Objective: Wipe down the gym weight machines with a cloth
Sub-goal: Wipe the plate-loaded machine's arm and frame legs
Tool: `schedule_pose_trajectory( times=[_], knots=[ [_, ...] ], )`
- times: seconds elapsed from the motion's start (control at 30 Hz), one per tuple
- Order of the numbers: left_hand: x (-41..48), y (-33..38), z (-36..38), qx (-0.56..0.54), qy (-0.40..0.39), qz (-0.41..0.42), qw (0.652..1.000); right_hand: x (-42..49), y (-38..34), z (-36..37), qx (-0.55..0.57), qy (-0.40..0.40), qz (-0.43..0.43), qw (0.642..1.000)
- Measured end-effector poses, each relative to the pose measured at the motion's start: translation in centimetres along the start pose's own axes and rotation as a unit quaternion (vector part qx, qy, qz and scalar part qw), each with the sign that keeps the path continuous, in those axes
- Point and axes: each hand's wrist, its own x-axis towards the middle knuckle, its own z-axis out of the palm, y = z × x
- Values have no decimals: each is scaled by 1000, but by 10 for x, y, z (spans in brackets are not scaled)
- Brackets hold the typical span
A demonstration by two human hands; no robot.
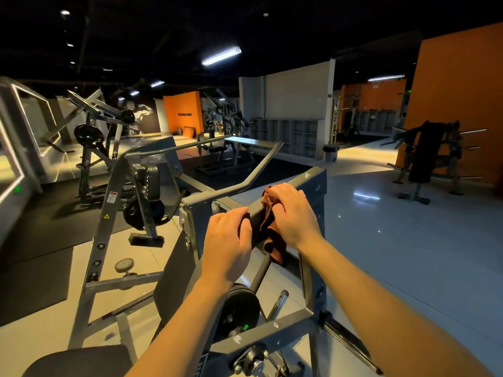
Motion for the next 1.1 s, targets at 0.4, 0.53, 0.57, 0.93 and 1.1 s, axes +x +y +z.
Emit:
schedule_pose_trajectory(
  times=[0.4, 0.53, 0.57, 0.93, 1.1],
  knots=[
    [96, 77, 70, 98, -110, -3, 989, 75, 100, -64, 5, -40, 73, 997],
    [88, 74, 77, 130, -82, 20, 988, 73, 93, -56, 34, -4, 92, 995],
    [86, 74, 77, 128, -76, 23, 989, 67, 85, -52, 42, -11, 68, 997],
    [84, 66, 82, 142, -60, 4, 988, 79, 99, -67, 6, -48, 65, 997],
    [83, 71, 82, 122, -47, -1, 991, 45, 77, -45, 82, -81, 0, 993]
  ],
)
